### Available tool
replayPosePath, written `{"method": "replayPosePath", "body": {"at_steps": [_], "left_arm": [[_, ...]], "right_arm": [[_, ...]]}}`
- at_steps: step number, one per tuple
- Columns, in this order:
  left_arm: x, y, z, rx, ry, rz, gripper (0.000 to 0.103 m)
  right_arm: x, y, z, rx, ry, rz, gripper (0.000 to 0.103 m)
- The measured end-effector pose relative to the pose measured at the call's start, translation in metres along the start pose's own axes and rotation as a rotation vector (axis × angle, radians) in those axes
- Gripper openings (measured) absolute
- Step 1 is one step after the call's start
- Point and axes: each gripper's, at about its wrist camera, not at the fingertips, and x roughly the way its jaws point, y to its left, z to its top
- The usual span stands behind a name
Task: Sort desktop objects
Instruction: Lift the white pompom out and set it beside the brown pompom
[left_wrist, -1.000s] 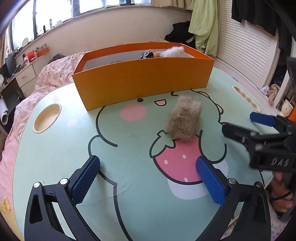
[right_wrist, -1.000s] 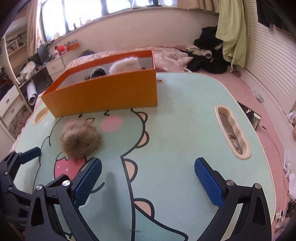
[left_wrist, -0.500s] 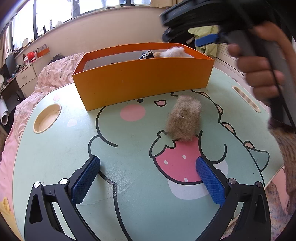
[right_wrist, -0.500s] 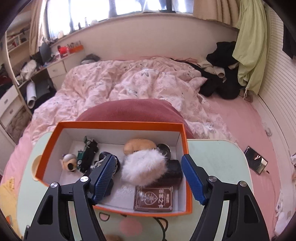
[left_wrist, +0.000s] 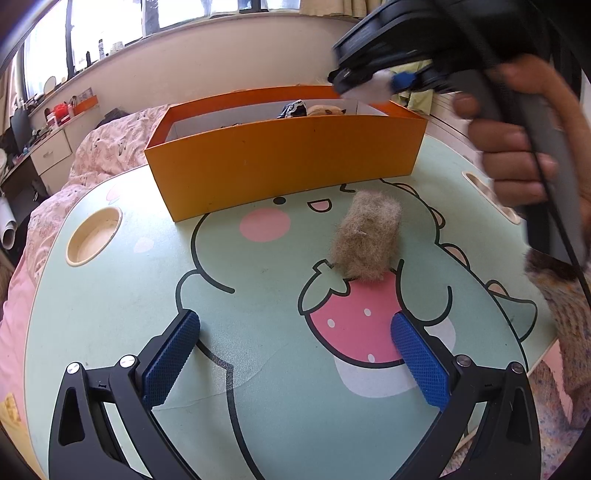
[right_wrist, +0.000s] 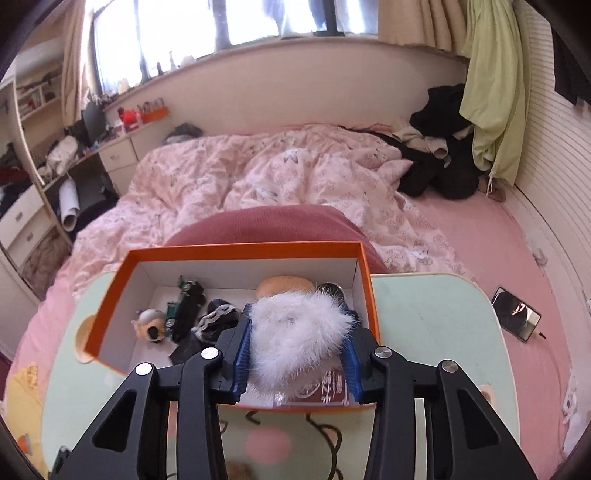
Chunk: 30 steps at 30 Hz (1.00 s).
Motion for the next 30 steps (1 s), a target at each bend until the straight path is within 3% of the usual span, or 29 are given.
{"method": "replayPosePath", "body": {"at_steps": [2, 5, 12, 14, 16, 17, 22, 26, 30], "left_arm": [[0.000, 0.000, 0.000, 0.000, 0.000, 0.000, 0.103], [0.000, 0.000, 0.001, 0.000, -0.001, 0.001, 0.103], [-0.001, 0.001, 0.000, 0.000, -0.002, 0.001, 0.103], [-0.001, 0.001, 0.001, 0.000, -0.002, 0.000, 0.103], [-0.001, 0.000, 0.001, 0.000, -0.002, 0.000, 0.103], [-0.001, 0.000, 0.000, 0.000, -0.002, 0.000, 0.103], [-0.001, 0.001, 0.001, -0.001, -0.002, 0.001, 0.103], [-0.001, 0.001, 0.001, 0.000, -0.003, 0.001, 0.103], [-0.001, 0.004, -0.001, 0.002, -0.003, 0.001, 0.103]], "right_arm": [[-0.024, -0.007, -0.015, 0.025, -0.002, 0.073, 0.040], [-0.042, -0.016, -0.044, 0.043, 0.010, 0.081, 0.040], [-0.022, -0.025, -0.092, 0.042, 0.100, 0.064, 0.043], [-0.017, -0.025, -0.094, 0.050, 0.093, 0.061, 0.051], [-0.021, -0.030, -0.097, 0.085, 0.058, 0.044, 0.082], [-0.026, -0.034, -0.099, 0.106, 0.029, 0.042, 0.085], [-0.047, -0.035, -0.119, 0.061, -0.003, -0.005, 0.090], [-0.047, -0.036, -0.148, 0.023, 0.051, -0.012, 0.090], [-0.038, -0.025, -0.163, -0.074, 0.046, -0.103, 0.102]]}}
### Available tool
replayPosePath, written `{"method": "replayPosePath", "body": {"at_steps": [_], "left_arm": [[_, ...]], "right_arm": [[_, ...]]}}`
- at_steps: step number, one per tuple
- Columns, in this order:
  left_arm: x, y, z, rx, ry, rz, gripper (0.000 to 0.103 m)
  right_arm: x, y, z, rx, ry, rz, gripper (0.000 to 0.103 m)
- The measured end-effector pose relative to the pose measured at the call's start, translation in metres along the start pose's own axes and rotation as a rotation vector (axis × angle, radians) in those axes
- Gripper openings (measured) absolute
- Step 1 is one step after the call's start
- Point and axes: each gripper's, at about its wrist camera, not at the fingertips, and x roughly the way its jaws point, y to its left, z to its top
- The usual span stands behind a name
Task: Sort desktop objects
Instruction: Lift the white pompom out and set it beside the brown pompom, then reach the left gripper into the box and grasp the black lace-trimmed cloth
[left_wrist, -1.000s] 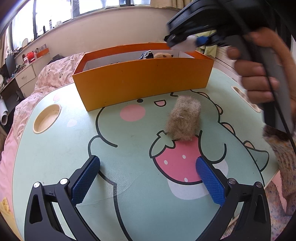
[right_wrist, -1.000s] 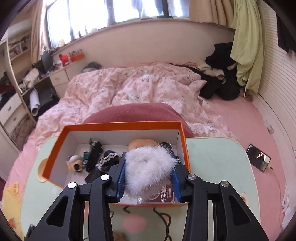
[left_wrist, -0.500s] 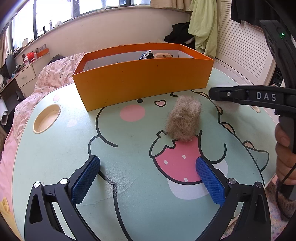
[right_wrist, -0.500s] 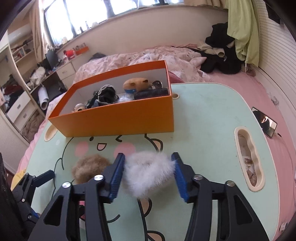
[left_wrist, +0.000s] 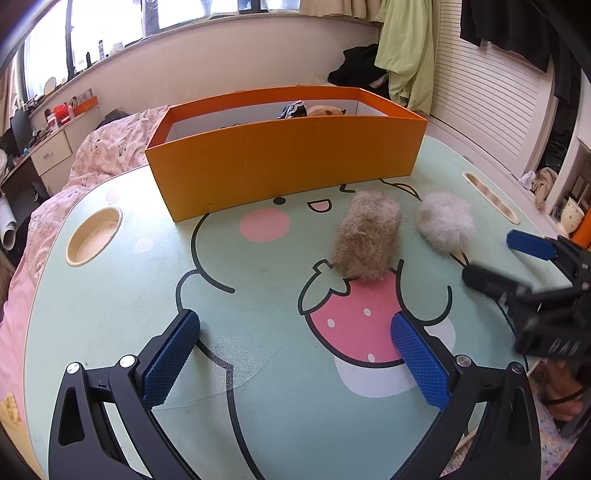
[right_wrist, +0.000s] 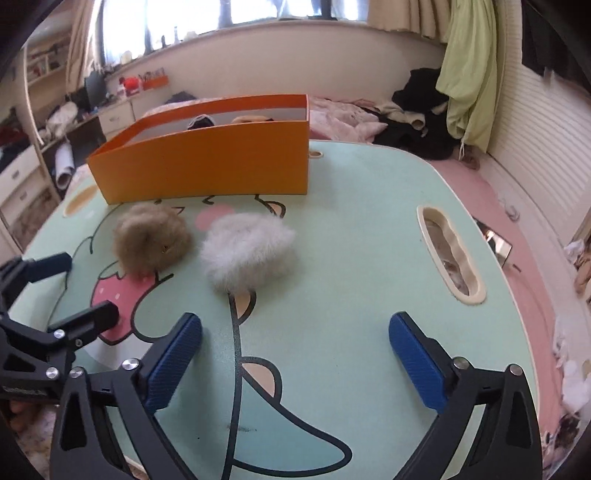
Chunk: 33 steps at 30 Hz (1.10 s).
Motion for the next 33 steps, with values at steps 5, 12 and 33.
{"method": "replayPosePath", "body": {"at_steps": [5, 12, 33], "left_arm": [[0.001, 0.000, 0.001, -0.001, -0.001, 0.000, 0.103], [0.000, 0.001, 0.000, -0.003, -0.001, 0.002, 0.103], [0.031, 0.031, 0.163, -0.091, 0.068, -0.122, 0.079]], "right_arm": [[0.008, -0.004, -0.003, 0.008, -0.005, 0.002, 0.103], [0.009, -0.007, -0.004, 0.007, -0.011, 0.003, 0.103], [0.007, -0.005, -0.005, 0.006, -0.012, 0.006, 0.103]]}}
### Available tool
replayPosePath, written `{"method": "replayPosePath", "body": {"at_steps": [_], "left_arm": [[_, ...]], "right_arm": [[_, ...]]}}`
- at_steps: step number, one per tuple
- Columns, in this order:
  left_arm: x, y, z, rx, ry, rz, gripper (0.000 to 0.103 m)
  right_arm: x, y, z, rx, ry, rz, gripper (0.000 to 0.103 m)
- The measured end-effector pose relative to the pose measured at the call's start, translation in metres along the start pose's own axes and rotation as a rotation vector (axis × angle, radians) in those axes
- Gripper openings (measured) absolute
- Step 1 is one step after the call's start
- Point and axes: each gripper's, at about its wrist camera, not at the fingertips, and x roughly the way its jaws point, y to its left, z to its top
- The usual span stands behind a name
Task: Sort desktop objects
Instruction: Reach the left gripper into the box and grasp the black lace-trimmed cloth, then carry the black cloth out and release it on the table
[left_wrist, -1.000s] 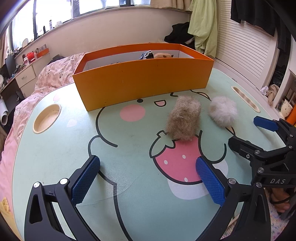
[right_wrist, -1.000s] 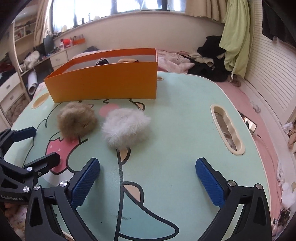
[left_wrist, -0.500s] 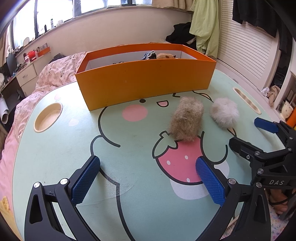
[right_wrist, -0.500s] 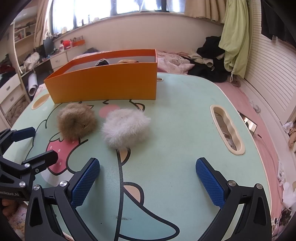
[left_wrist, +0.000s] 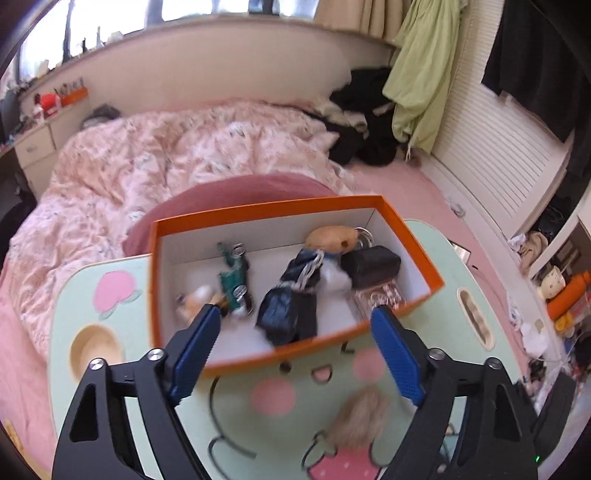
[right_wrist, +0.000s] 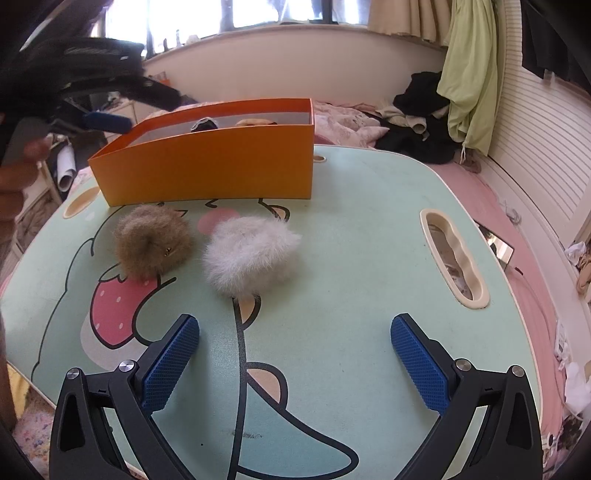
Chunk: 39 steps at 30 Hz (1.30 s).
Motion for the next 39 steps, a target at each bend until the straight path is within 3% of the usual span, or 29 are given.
{"method": "replayPosePath", "body": {"at_steps": [2, 4, 6, 7, 11, 16, 19, 22, 26, 28, 29, 30, 31, 35, 39], "left_arm": [[0.027, -0.005, 0.015, 0.015, 0.054, 0.034, 0.076], [0.048, -0.010, 0.020, 0.033, 0.092, 0.087, 0.063], [0.069, -0.008, 0.020, 0.031, 0.153, 0.119, 0.028], [0.073, -0.006, 0.019, 0.026, 0.171, 0.112, 0.026], [0.051, -0.001, 0.014, 0.022, 0.096, 0.065, 0.024], [-0.030, 0.000, 0.004, 0.020, -0.086, -0.029, 0.024], [-0.070, 0.005, -0.017, 0.000, -0.149, -0.110, 0.024], [-0.084, 0.011, -0.046, -0.030, -0.153, -0.176, 0.024], [-0.059, 0.016, -0.088, -0.054, -0.082, -0.208, 0.024], [-0.035, 0.013, -0.106, -0.047, -0.029, -0.172, 0.029], [-0.024, 0.015, -0.113, -0.057, -0.010, -0.138, 0.044], [-0.016, 0.019, -0.117, -0.077, -0.005, -0.116, 0.069], [-0.013, 0.023, -0.119, -0.105, -0.018, -0.104, 0.078], [-0.027, 0.035, -0.120, -0.150, -0.108, -0.047, 0.081], [-0.036, 0.039, -0.129, -0.125, -0.138, 0.139, 0.081]], "right_arm": [[0.001, 0.000, 0.000, 0.000, -0.001, 0.001, 0.103], [0.001, 0.001, 0.000, 0.000, -0.002, 0.001, 0.103], [0.000, 0.001, 0.001, 0.000, -0.002, 0.001, 0.103], [0.000, 0.001, 0.001, 0.000, -0.001, 0.001, 0.103], [0.000, 0.002, 0.001, -0.001, -0.002, 0.000, 0.103], [0.000, 0.001, 0.000, 0.000, -0.002, 0.001, 0.103], [0.000, 0.001, 0.000, 0.000, -0.002, 0.000, 0.103], [0.000, 0.001, 0.001, 0.000, -0.002, 0.000, 0.103], [0.000, 0.000, 0.000, 0.000, -0.002, 0.001, 0.103], [-0.001, 0.001, 0.001, 0.000, -0.002, 0.001, 0.103], [-0.001, 0.000, 0.000, -0.001, -0.002, 0.000, 0.103], [-0.001, 0.001, 0.001, -0.001, -0.002, 0.000, 0.103], [-0.001, 0.000, 0.001, -0.001, -0.002, 0.001, 0.103], [-0.001, 0.000, 0.001, 0.000, -0.002, 0.001, 0.103], [-0.001, 0.000, 0.001, 0.000, -0.002, 0.001, 0.103]]}}
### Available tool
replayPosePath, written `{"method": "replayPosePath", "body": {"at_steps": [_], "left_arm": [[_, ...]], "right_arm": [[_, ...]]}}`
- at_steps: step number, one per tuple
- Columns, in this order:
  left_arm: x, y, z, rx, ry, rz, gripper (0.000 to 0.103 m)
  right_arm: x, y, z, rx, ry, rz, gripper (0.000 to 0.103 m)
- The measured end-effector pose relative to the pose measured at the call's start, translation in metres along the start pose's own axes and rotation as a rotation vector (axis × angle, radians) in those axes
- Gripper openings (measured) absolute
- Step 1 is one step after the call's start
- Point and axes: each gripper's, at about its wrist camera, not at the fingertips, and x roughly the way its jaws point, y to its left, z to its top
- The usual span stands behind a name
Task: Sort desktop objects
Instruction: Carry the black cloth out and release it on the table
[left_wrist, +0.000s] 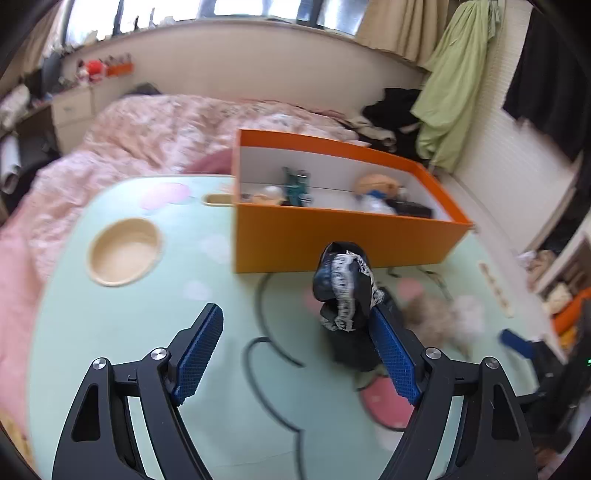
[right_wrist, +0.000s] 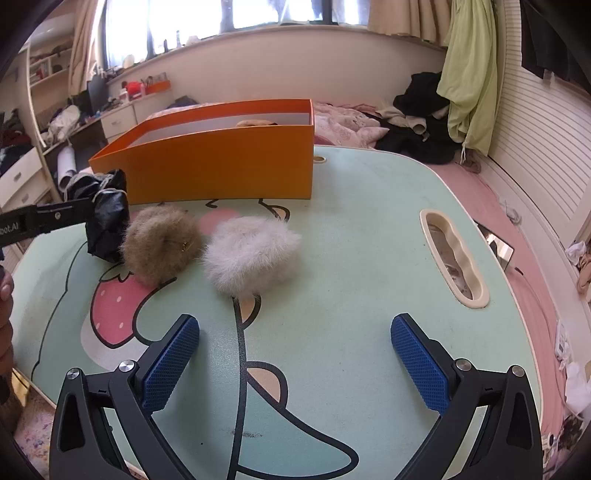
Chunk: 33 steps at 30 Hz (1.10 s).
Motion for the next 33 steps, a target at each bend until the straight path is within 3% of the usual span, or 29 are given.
{"method": "replayPosePath", "body": {"at_steps": [2, 6, 8, 9, 11, 27, 33], "left_arm": [[0.000, -0.001, -0.010, 0.021, 0.020, 0.066, 0.081], [-0.006, -0.013, -0.036, 0.064, 0.049, 0.030, 0.081], [-0.007, -0.022, -0.048, 0.100, 0.051, 0.051, 0.081], [-0.006, -0.027, -0.052, 0.125, 0.042, 0.075, 0.085], [-0.006, -0.033, -0.055, 0.146, 0.044, 0.065, 0.103], [-0.008, -0.031, -0.056, 0.149, 0.052, 0.041, 0.103], [-0.006, -0.031, -0.055, 0.149, 0.049, 0.034, 0.103]], "right_arm": [[-0.001, 0.001, 0.000, 0.000, 0.000, 0.000, 0.103], [-0.001, 0.001, 0.000, 0.000, 0.000, 0.000, 0.103], [-0.001, 0.000, 0.000, 0.000, 0.000, 0.000, 0.103], [-0.001, 0.001, 0.001, -0.001, 0.000, -0.001, 0.103], [-0.001, 0.000, 0.000, 0.000, 0.000, 0.000, 0.103], [-0.002, 0.001, 0.001, 0.001, -0.001, -0.002, 0.103], [-0.017, 0.006, 0.006, -0.013, -0.052, -0.071, 0.103]]}}
